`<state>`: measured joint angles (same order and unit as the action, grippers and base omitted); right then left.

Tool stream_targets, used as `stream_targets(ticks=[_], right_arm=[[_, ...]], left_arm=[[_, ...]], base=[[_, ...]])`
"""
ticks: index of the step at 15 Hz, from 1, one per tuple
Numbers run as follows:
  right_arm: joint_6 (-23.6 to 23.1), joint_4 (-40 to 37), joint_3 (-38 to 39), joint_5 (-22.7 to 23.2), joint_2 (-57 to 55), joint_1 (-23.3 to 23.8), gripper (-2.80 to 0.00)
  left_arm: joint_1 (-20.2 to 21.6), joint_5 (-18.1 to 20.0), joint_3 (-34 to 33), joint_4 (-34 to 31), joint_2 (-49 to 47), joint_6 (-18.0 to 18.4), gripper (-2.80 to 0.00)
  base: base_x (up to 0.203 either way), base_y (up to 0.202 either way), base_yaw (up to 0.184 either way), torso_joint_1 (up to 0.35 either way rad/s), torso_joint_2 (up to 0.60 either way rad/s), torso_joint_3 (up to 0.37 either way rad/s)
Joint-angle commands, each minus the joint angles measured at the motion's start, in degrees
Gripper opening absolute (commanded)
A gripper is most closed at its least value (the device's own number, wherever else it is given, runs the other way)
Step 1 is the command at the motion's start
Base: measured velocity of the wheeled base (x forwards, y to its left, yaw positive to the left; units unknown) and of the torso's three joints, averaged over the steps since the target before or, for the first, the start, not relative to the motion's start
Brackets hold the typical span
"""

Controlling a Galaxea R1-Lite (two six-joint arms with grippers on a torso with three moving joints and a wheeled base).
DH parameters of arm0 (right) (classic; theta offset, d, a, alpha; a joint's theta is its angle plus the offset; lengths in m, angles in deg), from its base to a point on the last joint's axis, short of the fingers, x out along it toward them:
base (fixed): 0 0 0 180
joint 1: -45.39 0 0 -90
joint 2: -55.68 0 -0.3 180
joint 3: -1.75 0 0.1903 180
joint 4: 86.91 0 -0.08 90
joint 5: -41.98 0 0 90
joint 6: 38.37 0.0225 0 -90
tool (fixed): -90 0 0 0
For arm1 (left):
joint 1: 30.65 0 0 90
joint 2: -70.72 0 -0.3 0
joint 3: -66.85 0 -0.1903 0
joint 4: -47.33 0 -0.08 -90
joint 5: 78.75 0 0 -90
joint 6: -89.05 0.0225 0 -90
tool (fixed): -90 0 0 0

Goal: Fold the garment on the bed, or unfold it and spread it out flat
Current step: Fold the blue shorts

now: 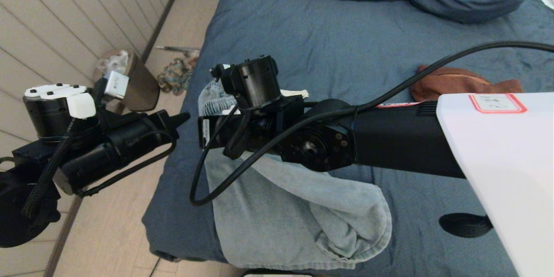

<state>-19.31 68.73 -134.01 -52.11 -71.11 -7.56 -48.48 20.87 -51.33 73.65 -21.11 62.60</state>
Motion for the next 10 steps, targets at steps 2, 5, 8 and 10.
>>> stream_targets(ticks=[2,5,8,10], right_arm=[[-3.6,0.6,0.1,-0.2,-0.4,-1.3,-2.80],[-7.4,1.4,0.0,-0.6,-1.8,-1.5,0.00],[-7.7,2.0,-0.1,-0.5,-2.2,-0.7,0.00],[-7.7,2.3,0.0,-0.6,-1.9,-0.8,0.00]], left_arm=[[0.0,0.0,0.0,0.3,0.4,-0.2,-2.80],[-0.1,0.0,0.0,0.3,-0.1,-0.2,-2.80],[0.0,0.0,0.0,0.3,-0.5,-0.2,-2.80],[-0.1,0.1,0.0,0.3,-0.4,-0.1,-2.80]], base=[[0.000,0.000,0.000,0.000,0.00,0.000],[0.000,0.000,0.000,0.000,0.00,0.000],[0.000,0.000,0.000,0.000,0.00,0.000],[0.000,0.000,0.000,0.000,0.00,0.000]])
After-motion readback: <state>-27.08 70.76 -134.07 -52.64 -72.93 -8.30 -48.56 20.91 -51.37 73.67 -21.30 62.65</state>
